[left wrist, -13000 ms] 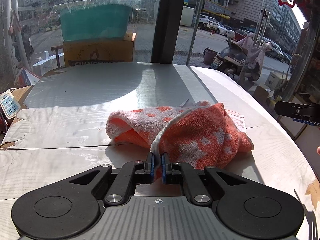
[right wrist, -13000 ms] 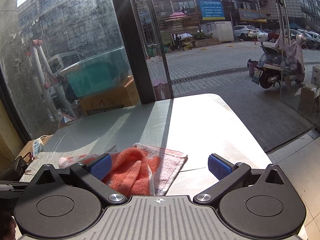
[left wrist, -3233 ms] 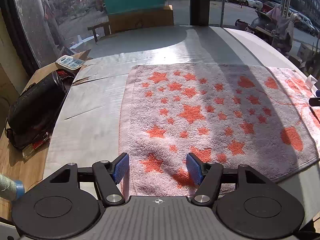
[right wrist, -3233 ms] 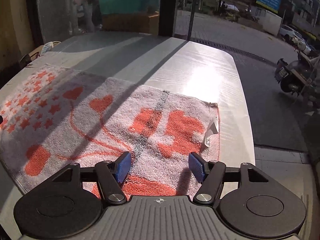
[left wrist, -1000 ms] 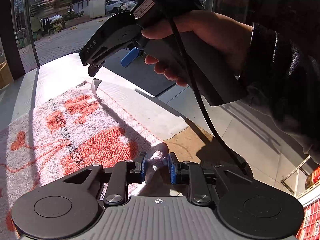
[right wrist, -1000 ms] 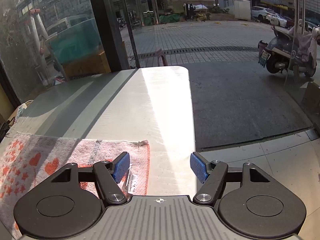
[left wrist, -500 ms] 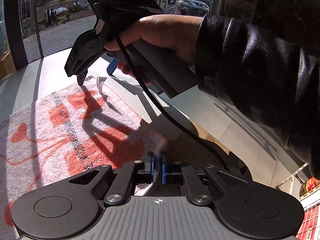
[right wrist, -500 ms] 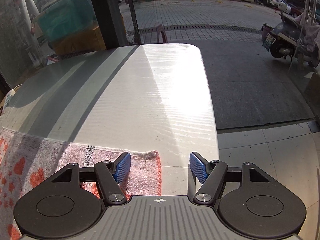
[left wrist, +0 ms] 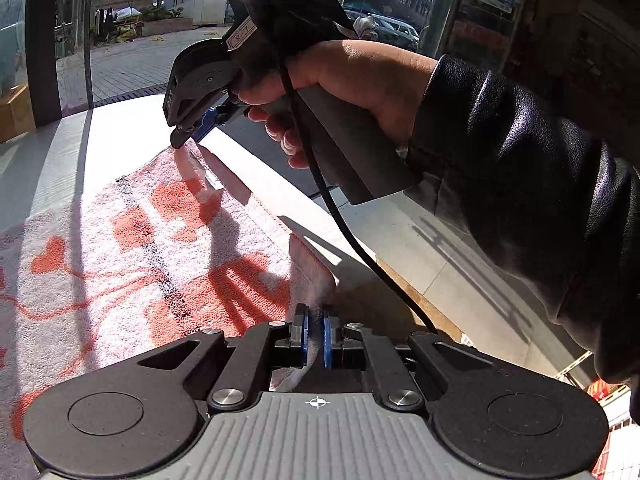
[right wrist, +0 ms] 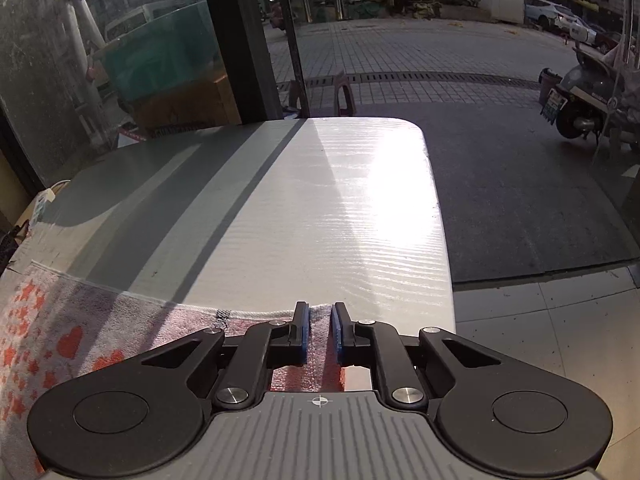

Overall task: Fold towel
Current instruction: 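Grasp the same towel edge with the right tool beside the left tool, then lift the grasped towel edge with both tools and fold it over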

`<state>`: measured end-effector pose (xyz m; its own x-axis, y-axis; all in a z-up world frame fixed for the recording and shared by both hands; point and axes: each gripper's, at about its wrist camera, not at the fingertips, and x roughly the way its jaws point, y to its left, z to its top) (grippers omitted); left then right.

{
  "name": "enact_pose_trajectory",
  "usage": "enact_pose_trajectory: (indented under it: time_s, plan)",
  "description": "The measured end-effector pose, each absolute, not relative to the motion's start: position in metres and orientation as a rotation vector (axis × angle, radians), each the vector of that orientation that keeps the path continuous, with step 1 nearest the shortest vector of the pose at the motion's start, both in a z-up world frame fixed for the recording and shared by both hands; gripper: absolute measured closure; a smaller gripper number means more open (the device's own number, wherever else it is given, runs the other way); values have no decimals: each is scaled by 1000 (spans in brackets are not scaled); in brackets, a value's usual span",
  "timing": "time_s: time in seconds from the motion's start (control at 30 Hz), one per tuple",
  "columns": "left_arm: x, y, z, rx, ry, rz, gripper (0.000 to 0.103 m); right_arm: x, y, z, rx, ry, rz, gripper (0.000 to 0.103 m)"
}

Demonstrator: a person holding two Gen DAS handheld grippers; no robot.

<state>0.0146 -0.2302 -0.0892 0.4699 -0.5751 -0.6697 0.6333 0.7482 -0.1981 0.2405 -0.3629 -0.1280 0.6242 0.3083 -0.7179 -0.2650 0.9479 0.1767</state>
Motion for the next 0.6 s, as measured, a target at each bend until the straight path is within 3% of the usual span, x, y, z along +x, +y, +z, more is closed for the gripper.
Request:
enact_pose_trajectory:
  time_s: [0.6]
  plan:
    - [-9,-128,-51,-38,700,-564,96,206,-318,-69,219,693,479,91]
